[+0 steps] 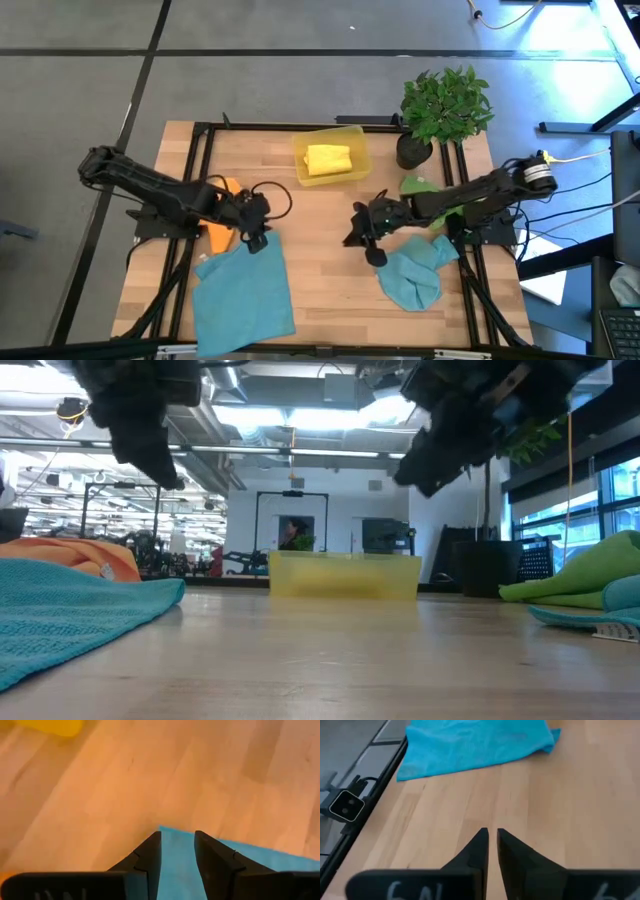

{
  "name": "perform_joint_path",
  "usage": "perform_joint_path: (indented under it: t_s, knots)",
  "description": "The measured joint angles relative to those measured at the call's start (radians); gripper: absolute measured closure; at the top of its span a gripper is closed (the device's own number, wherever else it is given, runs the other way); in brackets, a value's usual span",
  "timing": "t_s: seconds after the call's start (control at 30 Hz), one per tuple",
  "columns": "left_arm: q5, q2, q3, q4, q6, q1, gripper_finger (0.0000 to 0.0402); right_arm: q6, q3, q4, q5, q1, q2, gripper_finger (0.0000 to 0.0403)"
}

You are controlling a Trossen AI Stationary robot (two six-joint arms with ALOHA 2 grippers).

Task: Fold microfiber towels
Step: Fold the left blue microfiber towel

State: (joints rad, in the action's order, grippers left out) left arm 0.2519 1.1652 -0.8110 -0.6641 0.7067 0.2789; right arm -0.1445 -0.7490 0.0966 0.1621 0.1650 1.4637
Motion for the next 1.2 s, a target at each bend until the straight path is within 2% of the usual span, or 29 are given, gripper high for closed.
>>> perform_joint_path:
  t_s: [0.1,0.2,0.4,0.5,0.57,0.63,0.73,0.83,0.93,1.07,1.2]
  knots:
    - [0.017,0.019,0.036,0.030,0.005,0.029,0.0292,0.018,0.000,0.003,-0.058,0.039,-0.016,0.0362]
    - [0.019,0.044,0.068,0.108,-0.006,0.038,0.0292,0.020,0.000,-0.001,-0.071,0.062,-0.012,0.0362]
    - [-0.003,0.141,0.088,0.131,-0.044,0.023,0.0292,0.023,0.000,-0.043,-0.145,0.064,-0.007,0.0362]
    - [-0.048,0.187,0.088,0.140,-0.059,-0.012,0.0291,0.020,0.000,-0.042,-0.146,0.060,-0.007,0.0362]
    - [-0.149,0.212,0.088,0.195,-0.108,-0.035,0.0286,0.020,0.000,-0.045,-0.167,0.060,-0.007,0.0362]
    - [-0.207,0.215,0.088,0.266,-0.151,-0.044,0.0280,0.019,0.000,-0.061,-0.194,0.060,-0.007,0.0362]
    - [-0.214,0.211,0.071,0.222,-0.215,-0.081,0.0271,0.022,0.000,-0.084,-0.196,0.060,-0.007,0.0362]
    - [-0.165,0.199,0.070,0.104,-0.260,-0.143,0.0267,0.033,0.000,-0.088,-0.197,0.060,-0.007,0.0362]
    - [-0.151,0.199,0.077,0.074,-0.296,-0.218,0.0266,0.046,0.000,-0.088,-0.198,0.060,-0.007,0.0362]
    - [-0.253,0.219,0.097,0.162,-0.353,-0.296,0.0268,0.072,0.000,-0.088,-0.198,0.060,-0.007,0.0362]
    - [-0.342,0.251,0.135,0.261,-0.373,-0.326,0.0268,0.070,0.000,-0.089,-0.198,0.060,-0.007,0.0362]
